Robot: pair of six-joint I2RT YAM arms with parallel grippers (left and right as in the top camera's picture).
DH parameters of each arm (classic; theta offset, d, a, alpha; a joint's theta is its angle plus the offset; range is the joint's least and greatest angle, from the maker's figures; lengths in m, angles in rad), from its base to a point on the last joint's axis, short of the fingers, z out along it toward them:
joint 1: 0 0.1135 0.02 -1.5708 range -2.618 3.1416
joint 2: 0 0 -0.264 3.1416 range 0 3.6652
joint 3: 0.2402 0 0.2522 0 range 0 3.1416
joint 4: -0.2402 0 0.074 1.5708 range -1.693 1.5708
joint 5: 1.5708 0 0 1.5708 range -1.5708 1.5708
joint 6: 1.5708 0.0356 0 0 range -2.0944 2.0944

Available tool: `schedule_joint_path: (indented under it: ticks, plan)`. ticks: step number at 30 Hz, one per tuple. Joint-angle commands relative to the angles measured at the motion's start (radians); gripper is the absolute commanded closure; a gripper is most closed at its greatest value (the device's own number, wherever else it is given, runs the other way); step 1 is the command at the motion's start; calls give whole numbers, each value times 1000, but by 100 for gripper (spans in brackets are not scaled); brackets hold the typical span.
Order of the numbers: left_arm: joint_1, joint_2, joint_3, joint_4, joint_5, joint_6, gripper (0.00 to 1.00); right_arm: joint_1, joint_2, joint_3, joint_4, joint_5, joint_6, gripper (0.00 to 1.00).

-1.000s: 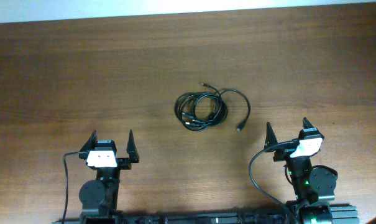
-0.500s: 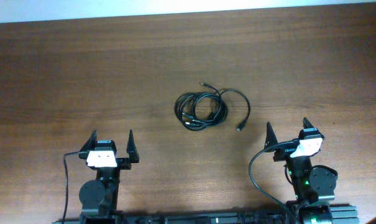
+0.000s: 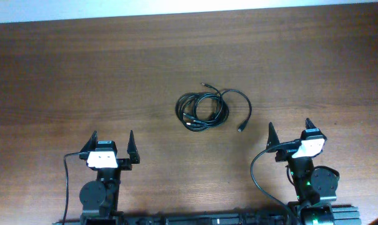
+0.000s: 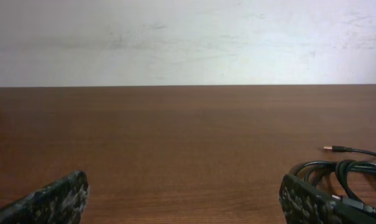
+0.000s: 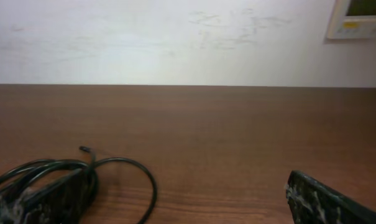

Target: Untangle cables

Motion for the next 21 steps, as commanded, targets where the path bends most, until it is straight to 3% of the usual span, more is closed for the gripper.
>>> schedule_joint_path:
  ticks: [1, 7, 13, 18, 21]
  plan:
    - [-4, 2, 1, 6, 5, 11, 1, 5, 3, -5, -3, 42, -10, 2]
    - [-4, 3, 5, 85, 68, -46, 1, 5, 3, -5, 50, -3, 66, 2]
    - [-4, 104, 121, 31, 55, -45, 1, 5, 87, 142, -71, 42, 65, 2]
    - [-4, 420, 351, -13, 50, -45, 1, 5, 484, 443, -256, 42, 65, 2]
    - [-4, 647, 571, -142, 50, -44, 1, 5, 747, 656, -423, 27, 65, 2]
